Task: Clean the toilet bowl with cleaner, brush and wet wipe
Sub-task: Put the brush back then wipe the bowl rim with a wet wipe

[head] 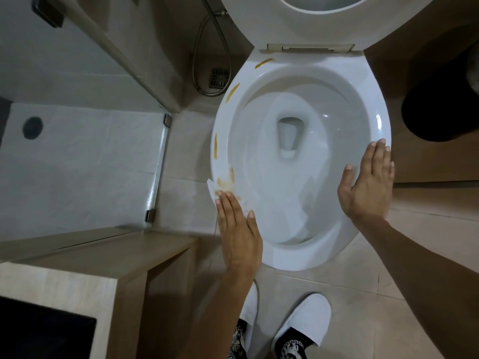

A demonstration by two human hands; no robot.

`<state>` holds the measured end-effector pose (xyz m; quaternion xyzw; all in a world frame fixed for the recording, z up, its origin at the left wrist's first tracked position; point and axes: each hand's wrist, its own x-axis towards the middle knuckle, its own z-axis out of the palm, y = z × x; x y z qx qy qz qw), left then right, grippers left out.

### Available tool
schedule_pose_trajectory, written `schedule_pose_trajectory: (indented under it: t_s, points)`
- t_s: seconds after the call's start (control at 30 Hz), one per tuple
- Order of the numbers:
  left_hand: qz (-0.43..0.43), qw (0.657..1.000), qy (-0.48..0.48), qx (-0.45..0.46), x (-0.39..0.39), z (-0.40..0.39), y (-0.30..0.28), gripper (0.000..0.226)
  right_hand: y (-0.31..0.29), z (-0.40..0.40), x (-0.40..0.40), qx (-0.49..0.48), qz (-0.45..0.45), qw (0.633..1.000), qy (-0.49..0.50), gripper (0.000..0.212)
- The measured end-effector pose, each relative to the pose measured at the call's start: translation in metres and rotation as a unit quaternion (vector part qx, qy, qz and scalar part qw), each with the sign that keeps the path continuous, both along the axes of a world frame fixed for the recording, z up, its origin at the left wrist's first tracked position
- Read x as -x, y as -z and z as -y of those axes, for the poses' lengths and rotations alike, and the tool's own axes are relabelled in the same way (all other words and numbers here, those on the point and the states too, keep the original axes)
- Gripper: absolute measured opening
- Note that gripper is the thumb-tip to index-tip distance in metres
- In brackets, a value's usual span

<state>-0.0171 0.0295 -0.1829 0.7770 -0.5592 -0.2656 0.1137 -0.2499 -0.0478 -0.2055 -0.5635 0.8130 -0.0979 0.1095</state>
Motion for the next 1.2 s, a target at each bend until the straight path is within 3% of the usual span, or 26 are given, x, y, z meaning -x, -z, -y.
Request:
schedule_pose_trajectory:
  t_s: [0.13,0.33,0.53,0.7,1.0,1.2]
  points:
    - [0.006,1.000,-0.010,0.001,-0.001,0.018,0.002,0.079,0.001,0.000,0.000,-0.002,-0.002,1.000,0.003,0.067]
    - [0.003,0.999,-0.042,0.019,-0.009,0.069,0.002,0.059,0.001,0.000,0.000,-0.003,-0.005,1.000,0.003,0.067]
    - [0.054,0.998,0.045,0.006,-0.016,0.042,0.008,0.066,0.001,0.000,0.000,-0.015,-0.013,1.000,0.001,0.068]
    - [0.031,0.992,0.114,-0.036,-0.017,-0.005,-0.006,0.066,-0.001,0.000,-0.001,-0.025,-0.024,0.999,-0.001,0.068]
    - [0.042,0.991,0.127,0.007,-0.045,0.087,0.009,0.066,-0.002,0.000,-0.001,-0.036,-0.025,0.999,-0.002,0.068]
    - [0.009,0.985,0.174,-0.012,-0.056,0.055,0.004,0.068,-0.002,0.000,0.000,-0.033,-0.018,0.999,-0.004,0.070]
